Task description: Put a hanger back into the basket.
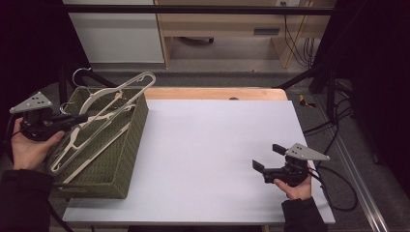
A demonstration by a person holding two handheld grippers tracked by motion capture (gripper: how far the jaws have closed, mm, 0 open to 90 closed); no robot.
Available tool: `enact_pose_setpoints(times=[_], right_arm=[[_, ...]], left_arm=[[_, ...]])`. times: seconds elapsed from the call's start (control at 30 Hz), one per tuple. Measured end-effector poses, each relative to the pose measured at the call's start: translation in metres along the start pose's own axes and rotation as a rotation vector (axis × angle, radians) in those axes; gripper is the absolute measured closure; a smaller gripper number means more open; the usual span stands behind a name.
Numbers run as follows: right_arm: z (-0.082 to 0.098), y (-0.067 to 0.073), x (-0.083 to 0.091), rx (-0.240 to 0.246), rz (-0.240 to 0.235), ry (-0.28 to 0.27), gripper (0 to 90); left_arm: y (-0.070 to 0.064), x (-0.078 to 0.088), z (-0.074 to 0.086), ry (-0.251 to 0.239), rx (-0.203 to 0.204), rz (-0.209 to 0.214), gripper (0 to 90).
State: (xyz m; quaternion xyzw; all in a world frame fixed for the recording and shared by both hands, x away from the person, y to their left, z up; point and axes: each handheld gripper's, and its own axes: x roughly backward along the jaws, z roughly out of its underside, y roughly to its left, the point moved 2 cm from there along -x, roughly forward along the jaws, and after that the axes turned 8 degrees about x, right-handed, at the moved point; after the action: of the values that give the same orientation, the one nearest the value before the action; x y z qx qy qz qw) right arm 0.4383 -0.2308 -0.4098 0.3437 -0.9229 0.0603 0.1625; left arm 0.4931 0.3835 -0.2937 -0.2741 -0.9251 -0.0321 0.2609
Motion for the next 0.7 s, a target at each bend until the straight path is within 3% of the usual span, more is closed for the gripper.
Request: enact_pose_setpoints(times=[0.23,0.47,0.7], right_arm=[[0.001,0.000,-0.002,0.007,-0.002,0.008,2.8],[0.001,0.000,-0.002,0.006,0.000,0.006,2.8],[0.001,0.001,-0.003,0.002,0.000,0.008,2.8]], left_arm=[[0.021,-0.003,0.015,0.029,0.005,-0.037,86.5],[0.038,0.001,0.029,0.027,0.027,-0.050,86.5],[0.044,-0.004,0.043,0.066,0.068,-0.059,86.5]])
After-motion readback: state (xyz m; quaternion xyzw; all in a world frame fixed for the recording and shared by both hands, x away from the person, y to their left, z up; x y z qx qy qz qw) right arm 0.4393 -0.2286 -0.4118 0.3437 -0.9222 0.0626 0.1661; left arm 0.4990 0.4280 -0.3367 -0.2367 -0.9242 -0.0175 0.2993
